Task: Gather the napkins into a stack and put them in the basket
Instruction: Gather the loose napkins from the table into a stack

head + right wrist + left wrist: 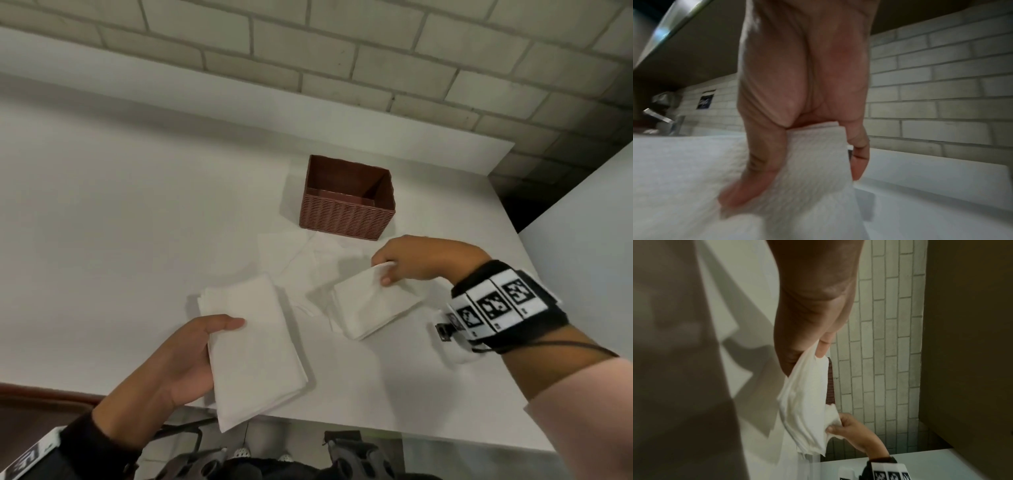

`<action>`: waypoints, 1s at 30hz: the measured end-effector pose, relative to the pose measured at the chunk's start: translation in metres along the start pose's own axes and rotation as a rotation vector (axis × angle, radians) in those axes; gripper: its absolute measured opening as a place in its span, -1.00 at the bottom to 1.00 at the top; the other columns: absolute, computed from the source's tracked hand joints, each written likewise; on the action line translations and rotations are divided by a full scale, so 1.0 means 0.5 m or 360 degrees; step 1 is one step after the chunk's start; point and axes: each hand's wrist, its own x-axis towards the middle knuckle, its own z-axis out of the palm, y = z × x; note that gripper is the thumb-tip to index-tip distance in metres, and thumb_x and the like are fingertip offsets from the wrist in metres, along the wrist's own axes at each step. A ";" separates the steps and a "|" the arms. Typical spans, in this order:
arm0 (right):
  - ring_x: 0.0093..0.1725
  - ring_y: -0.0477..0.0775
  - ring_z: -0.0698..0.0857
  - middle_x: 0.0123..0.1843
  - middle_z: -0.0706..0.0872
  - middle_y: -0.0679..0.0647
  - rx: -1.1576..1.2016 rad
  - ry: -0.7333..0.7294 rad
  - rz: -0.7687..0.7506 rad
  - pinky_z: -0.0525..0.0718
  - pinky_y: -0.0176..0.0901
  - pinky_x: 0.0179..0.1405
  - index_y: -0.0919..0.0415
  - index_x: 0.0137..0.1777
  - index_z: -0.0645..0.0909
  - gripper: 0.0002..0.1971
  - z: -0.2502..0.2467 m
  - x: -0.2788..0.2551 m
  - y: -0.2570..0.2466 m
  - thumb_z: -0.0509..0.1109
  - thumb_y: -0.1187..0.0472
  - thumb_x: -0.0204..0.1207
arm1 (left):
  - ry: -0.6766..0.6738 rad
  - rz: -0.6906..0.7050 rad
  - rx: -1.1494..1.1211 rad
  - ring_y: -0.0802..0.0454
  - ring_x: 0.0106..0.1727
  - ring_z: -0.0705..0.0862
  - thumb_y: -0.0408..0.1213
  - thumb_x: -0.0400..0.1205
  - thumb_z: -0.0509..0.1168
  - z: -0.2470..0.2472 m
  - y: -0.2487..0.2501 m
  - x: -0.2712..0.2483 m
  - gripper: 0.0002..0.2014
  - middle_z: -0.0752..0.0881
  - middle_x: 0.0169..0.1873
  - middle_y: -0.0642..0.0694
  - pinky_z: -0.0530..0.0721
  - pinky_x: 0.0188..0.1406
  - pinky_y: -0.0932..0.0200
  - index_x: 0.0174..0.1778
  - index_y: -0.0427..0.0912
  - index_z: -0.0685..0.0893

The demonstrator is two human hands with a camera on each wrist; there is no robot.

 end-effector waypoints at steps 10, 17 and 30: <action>0.12 0.14 0.48 0.23 0.67 0.09 -0.0426 0.0023 0.0074 0.23 0.12 0.33 0.02 0.36 0.42 -0.49 0.023 0.066 -0.033 0.48 0.10 0.44 | -0.0022 0.0052 -0.0092 -0.23 -0.20 0.82 -0.45 0.41 0.27 -0.024 -0.003 -0.001 -0.74 0.83 -0.19 -0.31 0.79 -0.19 -0.08 0.00 -0.33 0.69; 0.30 0.17 0.46 0.28 0.60 0.11 -0.0553 0.0187 -0.0080 0.24 0.13 0.30 0.01 0.38 0.38 -0.40 0.061 0.082 -0.033 0.54 0.10 0.36 | -0.0072 0.0070 -0.0077 -0.19 -0.25 0.83 -0.45 0.43 0.26 -0.026 -0.005 0.006 -0.74 0.83 -0.22 -0.30 0.80 -0.38 0.01 0.02 -0.33 0.68; -0.06 0.08 0.44 -0.33 0.43 -0.12 -0.0331 0.0215 0.0005 0.19 -0.07 0.10 -0.01 -0.33 0.33 -0.74 0.031 0.024 -0.027 0.36 0.27 0.41 | -0.0140 0.0073 0.0066 -0.15 -0.29 0.83 -0.49 0.48 0.26 -0.005 -0.006 0.016 -0.81 0.83 -0.26 -0.28 0.70 -0.16 -0.06 -0.03 -0.38 0.68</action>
